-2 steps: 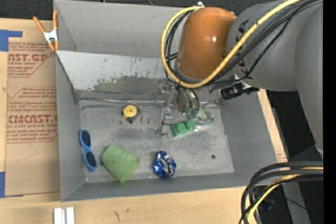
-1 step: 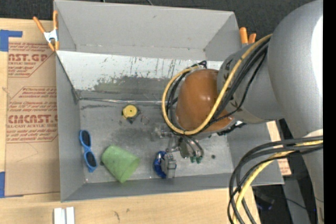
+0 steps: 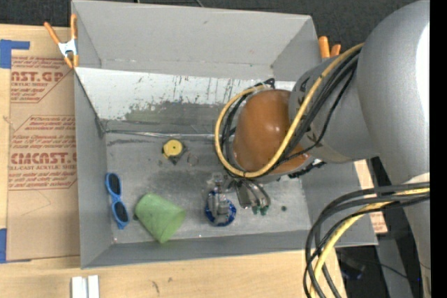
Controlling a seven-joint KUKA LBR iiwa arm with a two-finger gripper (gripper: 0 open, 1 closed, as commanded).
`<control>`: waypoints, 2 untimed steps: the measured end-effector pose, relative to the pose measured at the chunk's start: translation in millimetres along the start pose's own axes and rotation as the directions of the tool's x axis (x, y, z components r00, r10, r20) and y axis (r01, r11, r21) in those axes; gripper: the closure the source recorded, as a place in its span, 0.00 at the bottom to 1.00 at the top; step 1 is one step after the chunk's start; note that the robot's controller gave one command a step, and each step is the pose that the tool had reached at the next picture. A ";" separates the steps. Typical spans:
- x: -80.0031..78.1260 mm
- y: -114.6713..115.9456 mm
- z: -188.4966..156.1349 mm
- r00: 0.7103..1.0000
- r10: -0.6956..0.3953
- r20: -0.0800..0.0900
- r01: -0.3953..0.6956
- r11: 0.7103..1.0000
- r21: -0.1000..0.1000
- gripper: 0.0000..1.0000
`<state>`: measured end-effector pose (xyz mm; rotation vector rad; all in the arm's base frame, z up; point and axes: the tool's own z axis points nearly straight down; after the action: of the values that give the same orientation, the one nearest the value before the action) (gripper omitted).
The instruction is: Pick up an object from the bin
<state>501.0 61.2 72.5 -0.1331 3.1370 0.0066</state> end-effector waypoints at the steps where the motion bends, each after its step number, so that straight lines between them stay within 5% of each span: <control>1: 12.3 7.1 -118.4 0.999 -0.053 0.006 0.053 0.999 0.004 1.00; 2: 22.8 -11.3 -77.5 0.914 -0.405 -0.005 0.405 0.914 0.002 1.00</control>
Offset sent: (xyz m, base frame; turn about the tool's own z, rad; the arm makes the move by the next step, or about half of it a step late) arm -0.0145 0.0051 0.1143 -0.0538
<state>479.1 47.6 149.9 -0.7805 3.0453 0.0011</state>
